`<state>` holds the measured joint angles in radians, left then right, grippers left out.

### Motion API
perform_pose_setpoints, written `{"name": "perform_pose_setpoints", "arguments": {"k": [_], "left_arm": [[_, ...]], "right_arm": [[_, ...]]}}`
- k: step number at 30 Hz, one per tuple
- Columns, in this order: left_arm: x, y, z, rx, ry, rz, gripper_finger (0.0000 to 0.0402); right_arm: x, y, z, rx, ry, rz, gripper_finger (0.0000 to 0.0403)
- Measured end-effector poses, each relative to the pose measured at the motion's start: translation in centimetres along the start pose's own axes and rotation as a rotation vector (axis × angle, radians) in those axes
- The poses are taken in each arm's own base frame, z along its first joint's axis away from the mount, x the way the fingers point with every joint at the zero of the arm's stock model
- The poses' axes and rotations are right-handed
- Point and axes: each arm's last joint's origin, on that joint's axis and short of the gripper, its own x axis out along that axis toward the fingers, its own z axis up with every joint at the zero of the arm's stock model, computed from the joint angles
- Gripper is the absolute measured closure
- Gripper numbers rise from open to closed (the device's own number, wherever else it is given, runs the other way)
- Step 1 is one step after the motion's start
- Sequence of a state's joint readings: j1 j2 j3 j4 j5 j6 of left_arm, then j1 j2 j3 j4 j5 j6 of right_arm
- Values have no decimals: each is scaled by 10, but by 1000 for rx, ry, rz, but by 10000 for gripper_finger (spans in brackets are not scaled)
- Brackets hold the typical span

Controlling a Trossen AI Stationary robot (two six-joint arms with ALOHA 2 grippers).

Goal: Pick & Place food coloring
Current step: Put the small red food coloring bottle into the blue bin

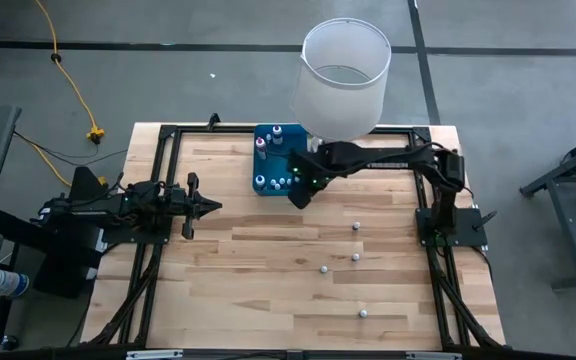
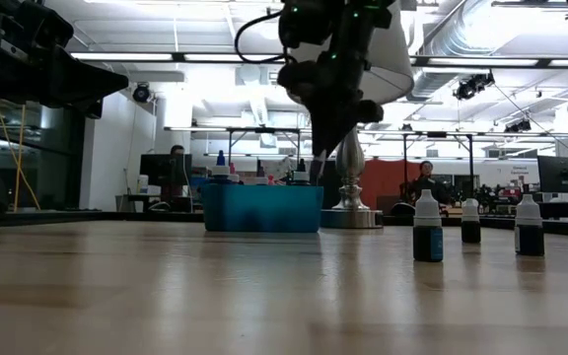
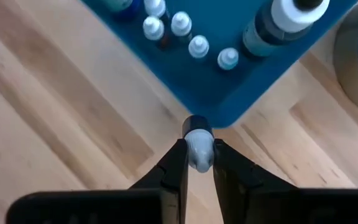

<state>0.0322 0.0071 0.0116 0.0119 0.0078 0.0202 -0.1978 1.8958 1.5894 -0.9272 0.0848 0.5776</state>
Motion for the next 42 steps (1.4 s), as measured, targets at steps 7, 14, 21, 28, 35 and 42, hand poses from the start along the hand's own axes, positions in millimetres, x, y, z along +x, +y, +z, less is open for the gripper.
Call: {"name": "perform_pose_setpoints", "arguments": {"k": [7, 14, 21, 28, 35, 42], "left_arm": [[0, 0, 0, 0, 0, 0, 401], [0, 0, 0, 0, 0, 0, 401], [0, 0, 0, 0, 0, 0, 401], [0, 0, 0, 0, 0, 0, 401], [0, 0, 0, 0, 0, 0, 401], [0, 0, 0, 0, -1, 0, 401]], "right_arm": [[8, 1, 7, 51, -67, -11, 349], [18, 0, 11, 82, -79, -28, 349], [36, -4, 15, 112, -65, -46, 349], [53, -10, 18, 148, -24, -48, 348], [57, -14, 20, 158, -5, -34, 348], [58, -16, 20, 161, 6, -28, 348]]}}
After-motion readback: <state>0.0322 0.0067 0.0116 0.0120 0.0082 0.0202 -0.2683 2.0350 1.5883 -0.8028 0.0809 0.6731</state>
